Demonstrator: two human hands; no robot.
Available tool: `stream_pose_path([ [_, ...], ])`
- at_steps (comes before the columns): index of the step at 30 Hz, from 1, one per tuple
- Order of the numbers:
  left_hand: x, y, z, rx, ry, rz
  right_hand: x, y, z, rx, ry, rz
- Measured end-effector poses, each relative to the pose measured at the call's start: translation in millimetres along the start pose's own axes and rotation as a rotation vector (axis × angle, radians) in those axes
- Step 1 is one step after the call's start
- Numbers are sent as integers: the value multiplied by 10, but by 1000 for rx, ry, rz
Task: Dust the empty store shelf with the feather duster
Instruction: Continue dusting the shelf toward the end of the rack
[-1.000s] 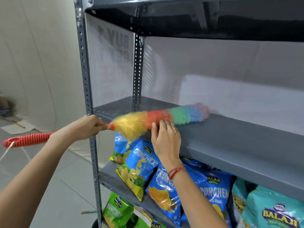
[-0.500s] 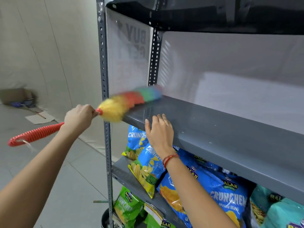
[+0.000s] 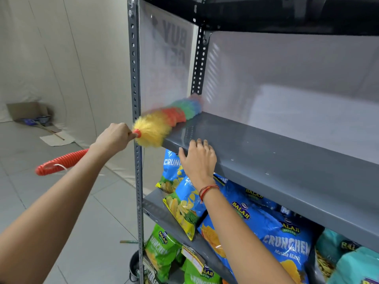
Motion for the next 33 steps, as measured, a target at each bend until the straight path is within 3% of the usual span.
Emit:
stream_pose_path([
  [2,-102,-117,-6,-72,-27,-47,-3,-3,-9,1,7,5],
  [5,-335,-144,46,-147,141,-122,6,-5,-9,6,-1,-13],
  [7,-279,-58,138,-104,191,-110,-1,-12,-6,3,1,-8],
  [11,-45,-69,292,13,81,29,11,-24,5,12,-1,19],
  [16,-170,-52,445,-3,249,-64,23,-14,1,2,-2,21],
  [20,-100,122,519,87,188,0,38,0,-3,-28,-15,12],
  [23,-79,25,457,18,117,-25,26,-3,-8,-37,-16,15],
  [28,-208,-77,299,-150,202,-92,31,-6,7,-30,-32,48],
  [33,-159,-40,251,-165,244,-156,9,11,13,-9,4,82],
])
Point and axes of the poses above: each hand's wrist, its own z-axis away from the middle knuckle, its own x-axis out of the palm, y = z × x, the point moved 10 cm from there along -z, towards the middle knuckle, and after that the axes turned 7 degrees about -x, right-handed, at the moved point
